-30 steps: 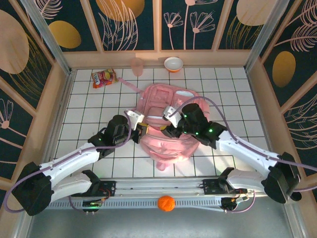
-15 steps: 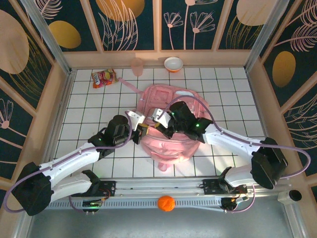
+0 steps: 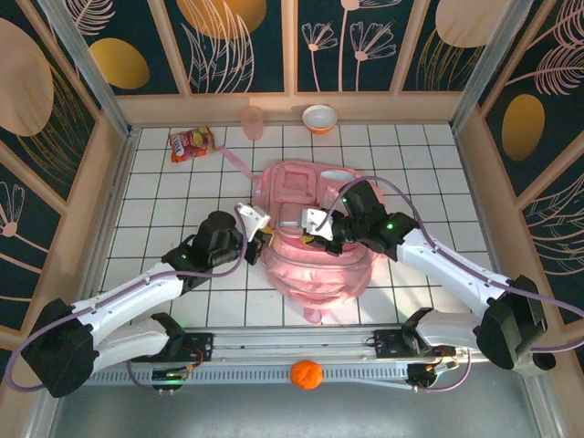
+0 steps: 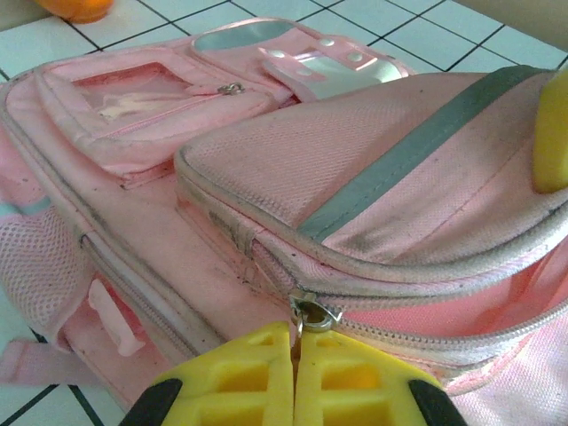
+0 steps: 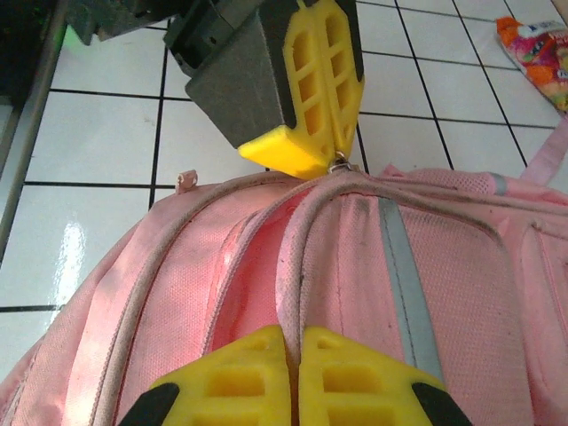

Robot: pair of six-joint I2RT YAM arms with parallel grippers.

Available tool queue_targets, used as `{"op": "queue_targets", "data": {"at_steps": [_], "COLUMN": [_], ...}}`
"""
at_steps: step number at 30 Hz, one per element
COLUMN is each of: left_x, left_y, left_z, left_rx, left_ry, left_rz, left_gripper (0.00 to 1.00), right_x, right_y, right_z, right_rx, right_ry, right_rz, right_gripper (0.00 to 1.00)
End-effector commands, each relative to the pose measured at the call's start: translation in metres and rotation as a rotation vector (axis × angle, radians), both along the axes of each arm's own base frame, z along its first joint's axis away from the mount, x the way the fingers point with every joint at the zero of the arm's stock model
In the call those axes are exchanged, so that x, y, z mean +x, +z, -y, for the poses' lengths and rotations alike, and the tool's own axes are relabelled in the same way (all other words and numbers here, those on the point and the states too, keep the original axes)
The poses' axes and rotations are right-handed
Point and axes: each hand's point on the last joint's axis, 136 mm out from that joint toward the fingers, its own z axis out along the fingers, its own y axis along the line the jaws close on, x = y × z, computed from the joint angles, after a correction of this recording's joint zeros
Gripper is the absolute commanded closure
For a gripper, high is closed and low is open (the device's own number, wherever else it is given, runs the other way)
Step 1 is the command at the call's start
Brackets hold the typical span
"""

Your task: Pack books, pencil case, and school supplies into a backpack

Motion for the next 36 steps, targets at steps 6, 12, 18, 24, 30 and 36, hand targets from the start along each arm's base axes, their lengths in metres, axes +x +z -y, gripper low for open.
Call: {"op": "queue_targets", "data": {"at_steps": [6,12,18,24,30,36], "left_x": [0.052,0.065,0.065,0.058,0.058,0.052], "left_y": [0.006,0.043,0.065,0.057,0.009,-0.040], "left_z": [-0.021,-0.022,-0.059,-0.088,-0.138,-0.164], "left_rx": [0.054,-0.049,-0.189,-0.156,-0.224,-0.364], "left_ry": [0.209,0.302,0.568,0.666,0.899,1.040], "left_rz": [0.095,0.107,-0.023,-0.051,-0.241,-0.368], "left_gripper": [0.99,0.71,0.41,0.27,0.26,0.23], "right_x": [-0.031,0.004,0.041,0.050,0.069,0.082], "right_y": [0.024,0.036,0.031,0.035,0.047,0.056], "right_z": [0.005,0.013,0.019,0.007,0.000,-0.006], "right_rx": [0.076,0.148,0.130,0.160,0.259,0.343], "right_ry": [0.126,-0.070,-0.247,-0.249,-0.344,-0.421], "right_rz": [-0.045,-0.017,0.004,-0.047,-0.082,-0.179], "right_gripper": [1.00,1.00,1.00,1.00,1.00,1.00]}}
